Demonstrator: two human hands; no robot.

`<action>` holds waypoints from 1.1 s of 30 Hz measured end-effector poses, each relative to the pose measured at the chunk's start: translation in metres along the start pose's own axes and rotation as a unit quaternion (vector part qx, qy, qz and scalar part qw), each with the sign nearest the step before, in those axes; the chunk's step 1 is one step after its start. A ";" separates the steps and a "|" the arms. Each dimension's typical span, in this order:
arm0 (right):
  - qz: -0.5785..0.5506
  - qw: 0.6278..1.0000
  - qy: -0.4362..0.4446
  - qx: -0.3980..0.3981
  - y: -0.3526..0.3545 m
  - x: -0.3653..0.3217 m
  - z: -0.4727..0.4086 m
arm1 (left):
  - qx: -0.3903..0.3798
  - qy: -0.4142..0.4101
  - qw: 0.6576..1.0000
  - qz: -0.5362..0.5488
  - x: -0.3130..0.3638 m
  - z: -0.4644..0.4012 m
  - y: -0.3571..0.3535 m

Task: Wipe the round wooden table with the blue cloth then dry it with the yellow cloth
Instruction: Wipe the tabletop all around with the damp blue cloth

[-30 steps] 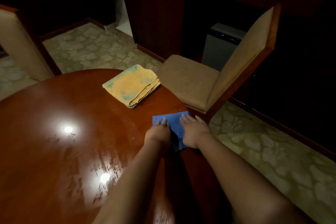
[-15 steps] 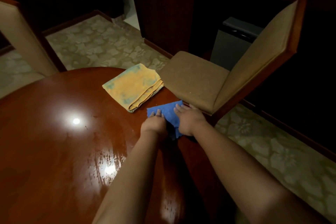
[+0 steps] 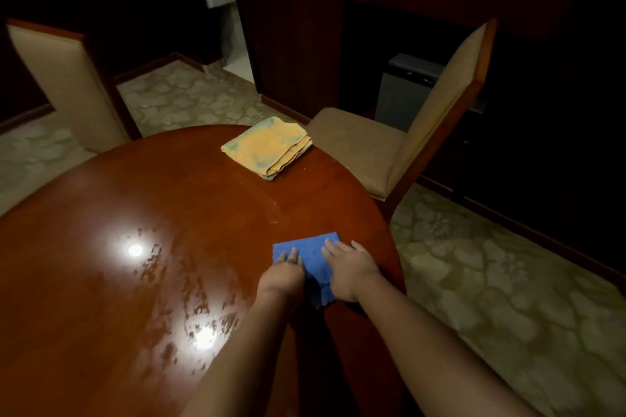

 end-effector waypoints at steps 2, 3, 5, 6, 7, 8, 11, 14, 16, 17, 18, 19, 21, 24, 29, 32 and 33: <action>-0.006 1.000 0.002 -0.006 -0.003 -0.023 0.009 | -0.004 0.007 1.000 -0.001 -0.013 0.018 -0.010; -0.005 1.000 0.004 -0.010 -0.003 -0.032 0.011 | -0.005 0.009 1.000 0.000 -0.019 0.025 -0.014; 0.009 1.000 0.007 -0.015 -0.001 -0.043 0.009 | -0.005 0.009 1.000 0.002 -0.029 0.032 -0.019; 0.019 1.000 0.009 -0.016 0.001 -0.045 0.007 | -0.004 0.008 1.000 0.004 -0.032 0.034 -0.020; 0.030 0.999 0.012 -0.018 0.003 -0.046 0.004 | -0.002 0.010 1.000 0.007 -0.034 0.033 -0.021; 0.038 0.999 0.017 -0.018 0.006 -0.045 0.000 | 0.000 0.016 1.000 0.011 -0.034 0.031 -0.021; 0.051 0.998 0.031 -0.003 0.017 -0.040 -0.019 | 0.008 0.038 0.999 0.015 -0.038 0.019 -0.013; 0.053 0.997 0.054 0.004 0.033 -0.032 -0.048 | 0.008 0.056 0.998 0.022 -0.048 0.000 0.008; 0.056 0.996 0.067 0.015 0.045 -0.024 -0.071 | 0.008 0.072 0.997 0.026 -0.055 -0.017 0.024; 0.059 0.995 0.072 0.020 0.050 -0.019 -0.082 | 0.010 0.078 0.997 0.026 -0.057 -0.027 0.032; 0.064 0.995 0.077 0.026 0.056 -0.013 -0.094 | 0.014 0.084 0.996 0.028 -0.058 -0.037 0.039; 0.069 0.994 0.082 0.032 0.061 -0.007 -0.105 | 0.019 0.090 0.995 0.031 -0.058 -0.047 0.047; 0.073 0.992 0.089 0.045 0.072 0.010 -0.127 | 0.034 0.100 0.994 0.038 -0.055 -0.067 0.063; 0.074 0.991 0.092 0.059 0.084 0.041 -0.159 | 0.056 0.107 0.991 0.052 -0.044 -0.098 0.082; 0.086 0.988 0.100 0.075 0.093 0.094 -0.197 | 0.080 0.117 0.988 0.067 -0.013 -0.145 0.106; 0.066 0.989 0.101 0.083 0.093 0.119 -0.207 | 0.073 0.117 0.989 0.060 0.005 -0.162 0.115; 0.056 0.990 0.096 0.084 0.092 0.125 -0.207 | 0.070 0.115 0.989 0.057 0.010 -0.166 0.118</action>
Point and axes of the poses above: each hand's wrist, its own z-axis away from the middle knuckle, its own y-axis out of the back of the hand, x = y × z, the point moved 1 cm from there along -z, towards the middle knuckle, and after that the axes turned 13 degrees about z, right-handed, at the moved point
